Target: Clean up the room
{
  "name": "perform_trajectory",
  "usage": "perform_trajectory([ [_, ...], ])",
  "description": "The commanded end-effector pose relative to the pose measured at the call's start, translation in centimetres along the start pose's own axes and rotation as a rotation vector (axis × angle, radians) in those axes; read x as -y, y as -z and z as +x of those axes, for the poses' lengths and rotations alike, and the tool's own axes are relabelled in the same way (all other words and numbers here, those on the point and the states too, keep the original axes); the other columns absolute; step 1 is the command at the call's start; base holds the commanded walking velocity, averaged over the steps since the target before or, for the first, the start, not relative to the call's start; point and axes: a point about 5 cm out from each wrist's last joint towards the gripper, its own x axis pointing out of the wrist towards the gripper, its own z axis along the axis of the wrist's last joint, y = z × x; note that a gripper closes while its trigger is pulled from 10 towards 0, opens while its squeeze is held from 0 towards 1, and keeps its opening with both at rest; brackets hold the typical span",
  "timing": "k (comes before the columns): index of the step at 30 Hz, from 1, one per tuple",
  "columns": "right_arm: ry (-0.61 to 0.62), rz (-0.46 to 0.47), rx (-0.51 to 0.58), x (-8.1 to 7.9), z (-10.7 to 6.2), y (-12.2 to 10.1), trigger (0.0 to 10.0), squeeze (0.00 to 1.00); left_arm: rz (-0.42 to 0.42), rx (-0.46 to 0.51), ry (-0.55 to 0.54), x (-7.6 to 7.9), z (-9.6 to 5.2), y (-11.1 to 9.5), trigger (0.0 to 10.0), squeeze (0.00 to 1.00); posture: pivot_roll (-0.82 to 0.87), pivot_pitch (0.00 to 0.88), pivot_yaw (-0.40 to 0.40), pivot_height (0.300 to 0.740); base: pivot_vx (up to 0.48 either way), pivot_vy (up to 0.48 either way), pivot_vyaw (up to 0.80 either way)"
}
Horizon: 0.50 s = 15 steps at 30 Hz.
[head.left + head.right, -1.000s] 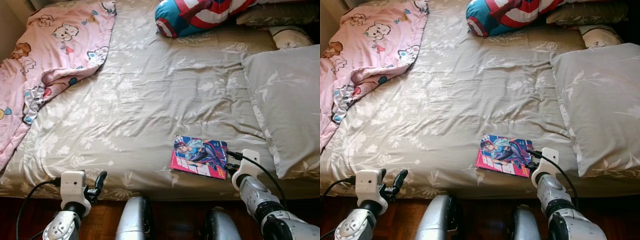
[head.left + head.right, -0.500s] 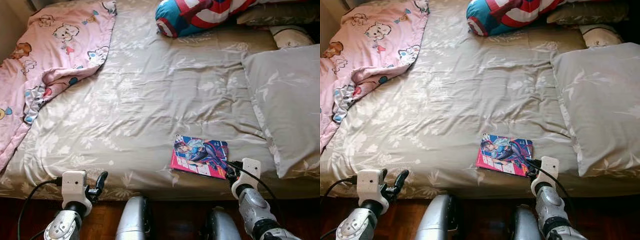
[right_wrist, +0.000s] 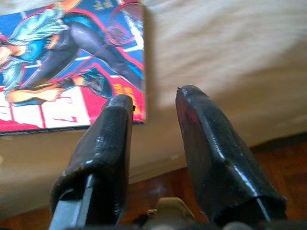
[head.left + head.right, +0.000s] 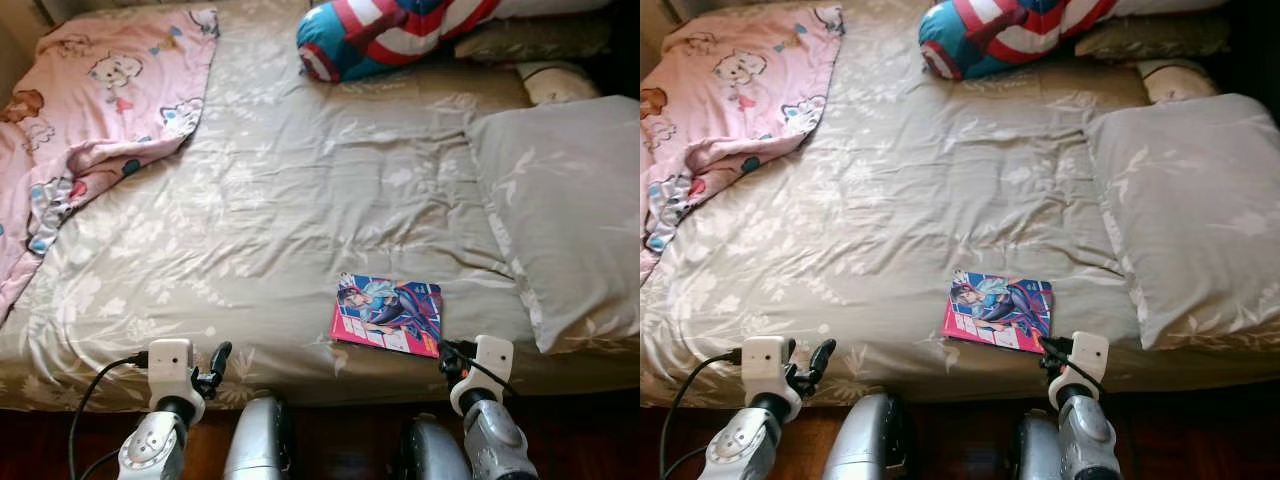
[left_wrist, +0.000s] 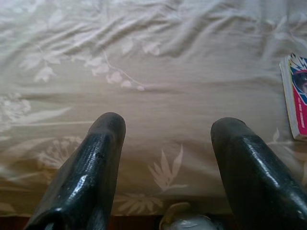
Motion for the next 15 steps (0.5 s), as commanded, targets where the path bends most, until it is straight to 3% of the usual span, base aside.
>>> perform_trajectory([
  [1, 0.009, 0.019, -0.023, 0.2, -0.5, 1.0, 10.0, 0.0, 0.002, -0.043, -0.029, -0.5, -0.5, 1.3, 10.0, 0.0, 0.05, 0.152, 0.032, 0.648, 0.0, 0.0, 0.0],
  [7, 0.026, 0.014, -0.067, 0.5, -0.9, 2.0, 10.0, 0.0, -0.049, -0.092, -0.076, -1.2, 0.0, 2.9, 10.0, 0.0, 0.04, 0.1, 0.019, 0.667, 0.0, 0.0, 0.0],
  [15, 0.036, -0.029, -0.202, 1.1, -1.9, 4.2, 10.0, 0.0, -0.026, -0.239, -0.091, -2.3, -0.4, 5.7, 10.0, 0.0, 0.03, 0.057, 0.017, 0.712, 0.0, 0.0, 0.0],
])
